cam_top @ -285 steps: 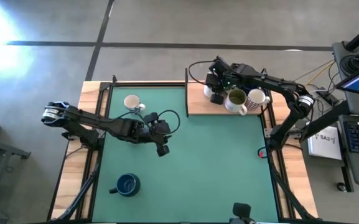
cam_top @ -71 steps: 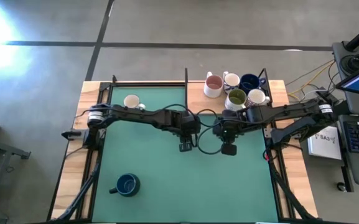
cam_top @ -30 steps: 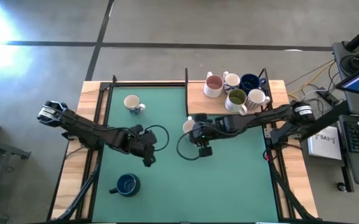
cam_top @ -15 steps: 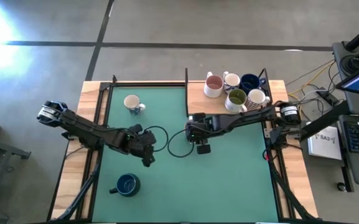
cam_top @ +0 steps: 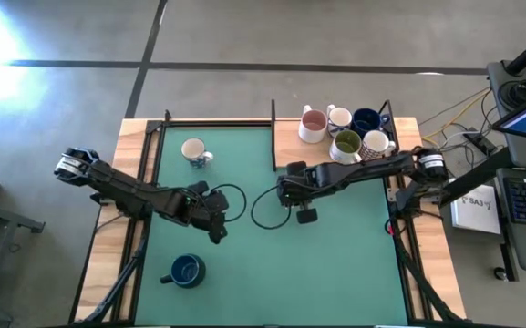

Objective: Place coffee mugs
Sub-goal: Put the green pattern mug on the shelf

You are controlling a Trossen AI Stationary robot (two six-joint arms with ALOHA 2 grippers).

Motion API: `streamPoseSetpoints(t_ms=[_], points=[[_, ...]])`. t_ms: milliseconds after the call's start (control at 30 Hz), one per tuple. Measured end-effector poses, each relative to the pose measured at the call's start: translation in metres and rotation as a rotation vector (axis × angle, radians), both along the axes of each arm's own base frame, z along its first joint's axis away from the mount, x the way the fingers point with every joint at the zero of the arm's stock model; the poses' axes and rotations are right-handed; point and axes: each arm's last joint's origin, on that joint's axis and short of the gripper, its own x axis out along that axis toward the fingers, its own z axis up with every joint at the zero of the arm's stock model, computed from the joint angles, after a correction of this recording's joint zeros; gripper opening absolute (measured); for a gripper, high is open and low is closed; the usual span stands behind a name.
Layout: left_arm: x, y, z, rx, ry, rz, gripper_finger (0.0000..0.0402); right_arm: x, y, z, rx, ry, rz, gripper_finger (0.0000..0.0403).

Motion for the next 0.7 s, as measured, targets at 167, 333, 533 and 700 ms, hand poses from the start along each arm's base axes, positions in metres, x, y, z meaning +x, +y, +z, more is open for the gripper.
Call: streamPoseSetpoints(t_ms=[167, 333, 533, 700], points=[[0.0, 0.0, 0.0, 0.01, -0.005, 0.004, 0.0117, -0.006, -0.001, 0.02, -0.041, 0.043, 0.103, 0.0022], [0.0, 0.001, 0.0, 0.025, -0.009, 0.007, 0.0117, -0.011, -0.011, 0.042, -0.078, 0.045, 0.181, 0.0022], [0.0, 0.001, 0.0, 0.032, -0.005, -0.003, 0.0117, -0.017, -0.045, 0.059, -0.116, 0.008, 0.166, 0.0022], [0.001, 0.002, 0.0, 0.031, -0.006, 0.0, 0.0117, -0.023, -0.084, 0.061, -0.061, -0.01, 0.106, 0.0022]])
